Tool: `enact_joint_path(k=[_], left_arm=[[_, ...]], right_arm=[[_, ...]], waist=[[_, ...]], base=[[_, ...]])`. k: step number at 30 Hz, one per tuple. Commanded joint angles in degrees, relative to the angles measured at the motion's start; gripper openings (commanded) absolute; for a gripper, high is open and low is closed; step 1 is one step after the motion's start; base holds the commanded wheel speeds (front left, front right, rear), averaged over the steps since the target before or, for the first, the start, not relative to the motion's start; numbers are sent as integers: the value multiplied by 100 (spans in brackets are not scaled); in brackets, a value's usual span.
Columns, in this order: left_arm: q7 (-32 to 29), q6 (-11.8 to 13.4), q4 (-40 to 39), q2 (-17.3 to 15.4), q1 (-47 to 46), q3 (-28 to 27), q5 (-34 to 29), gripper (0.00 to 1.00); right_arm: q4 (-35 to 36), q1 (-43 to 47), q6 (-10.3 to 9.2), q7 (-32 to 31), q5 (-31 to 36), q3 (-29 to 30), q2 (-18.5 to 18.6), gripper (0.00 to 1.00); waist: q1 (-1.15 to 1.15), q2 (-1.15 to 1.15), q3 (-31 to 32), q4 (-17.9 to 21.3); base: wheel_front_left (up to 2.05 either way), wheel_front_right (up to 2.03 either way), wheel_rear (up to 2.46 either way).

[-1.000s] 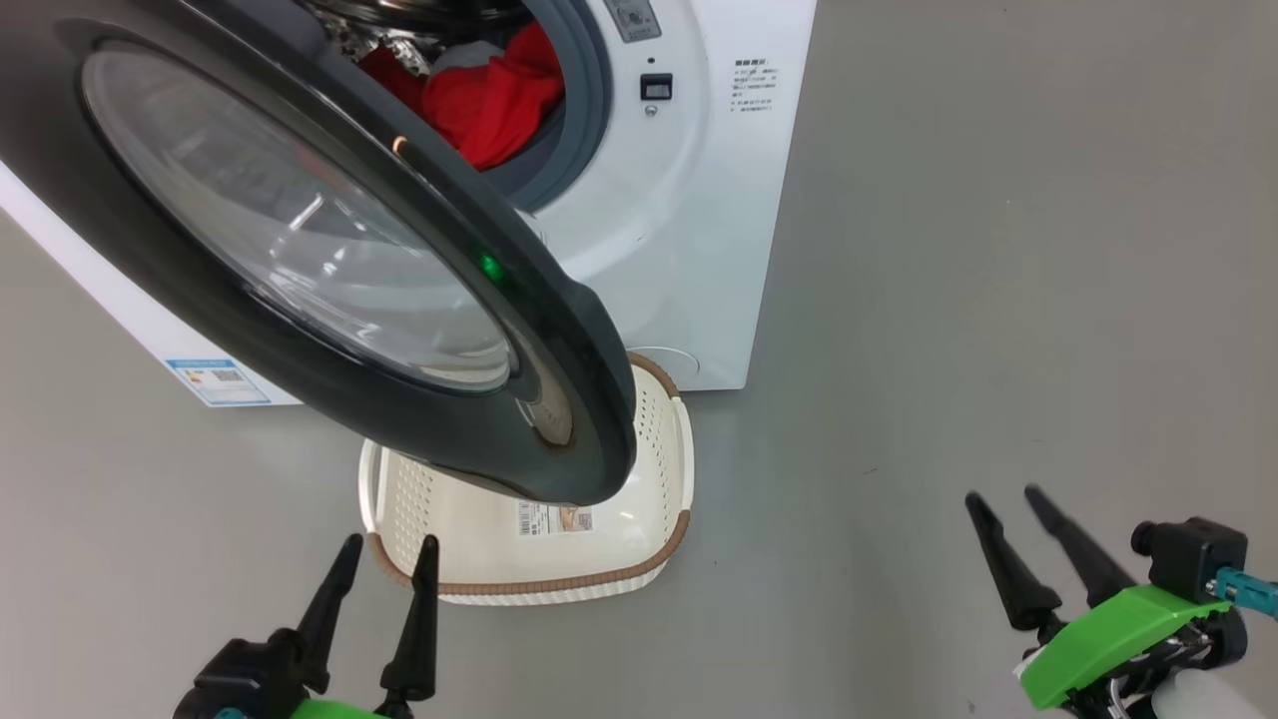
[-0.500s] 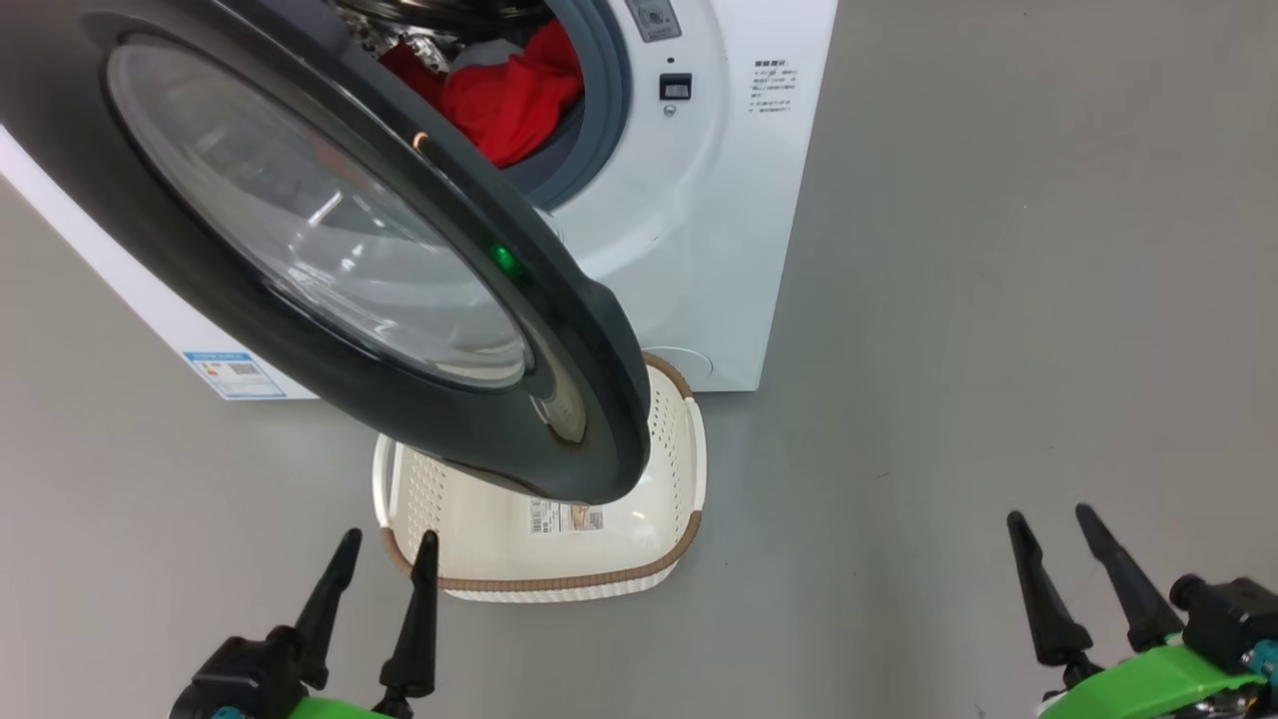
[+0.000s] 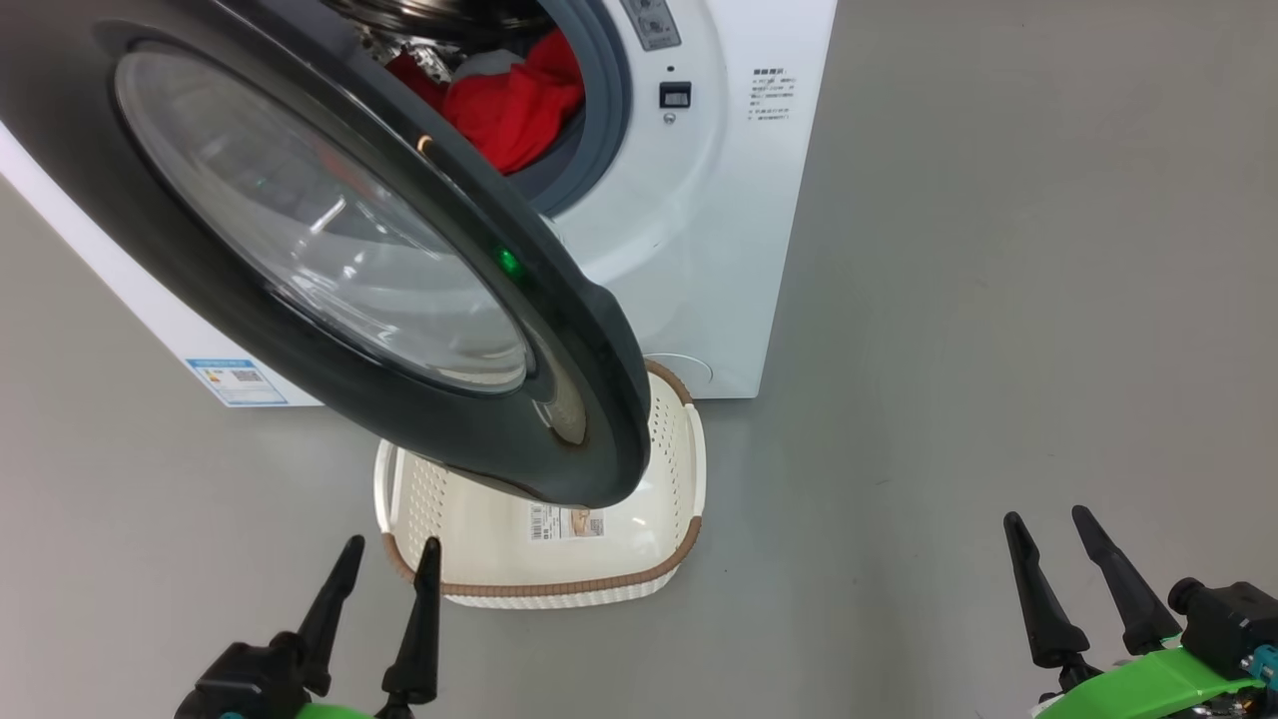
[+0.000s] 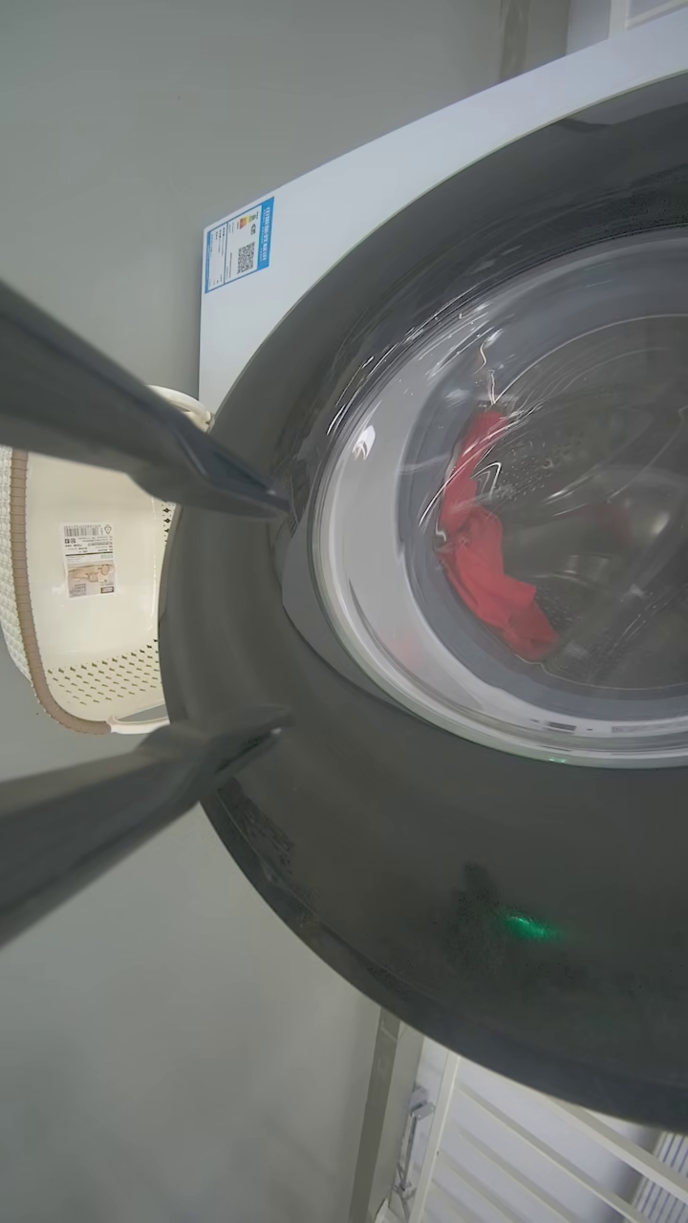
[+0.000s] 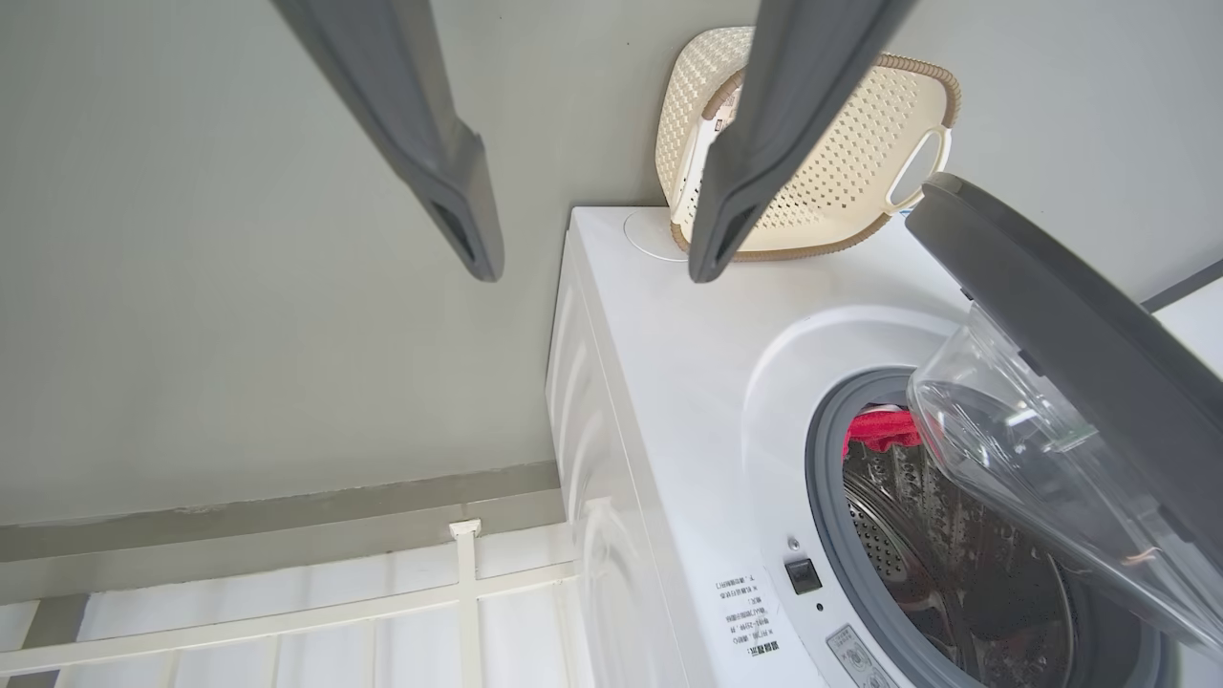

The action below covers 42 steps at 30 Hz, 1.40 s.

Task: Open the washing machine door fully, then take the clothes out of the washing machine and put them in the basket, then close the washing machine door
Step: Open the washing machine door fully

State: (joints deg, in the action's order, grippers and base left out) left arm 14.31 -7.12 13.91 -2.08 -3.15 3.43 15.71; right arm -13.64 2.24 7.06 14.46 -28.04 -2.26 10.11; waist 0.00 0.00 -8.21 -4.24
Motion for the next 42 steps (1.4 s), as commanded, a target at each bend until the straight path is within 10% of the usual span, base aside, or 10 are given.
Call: enact_joint_path(k=[1,4,6,19,30,42], left_arm=[[69,-36,-147,-79,-8,-159,30,100],[69,-36,-140,-79,-13,-135,36,100],[69,-36,-135,-79,-8,-102,48,100],[69,-24,-190,-79,175,126,244,100],[69,1,-197,-79,177,476,377,100],[69,26,-338,-79,-25,880,482,100]], right_arm=[[175,-31,43,53,-10,-129,82,100],[233,-58,43,53,-82,-125,63,100],[272,-71,43,53,-221,-176,42,0],[455,-1050,43,53,-1513,-671,-184,0],[46,-2281,43,19,-3961,-1920,18,0],[-277,-3002,43,-1631,-6195,-2781,593,0]], waist=[[0,0,8,-18],[0,0,22,-55],[0,0,51,-115],[0,0,166,-741],[0,0,113,-1314],[0,0,-102,-1744]], base=[[0,0,0],[0,0,0],[0,0,0],[0,0,0],[0,0,0],[0,0,0]])
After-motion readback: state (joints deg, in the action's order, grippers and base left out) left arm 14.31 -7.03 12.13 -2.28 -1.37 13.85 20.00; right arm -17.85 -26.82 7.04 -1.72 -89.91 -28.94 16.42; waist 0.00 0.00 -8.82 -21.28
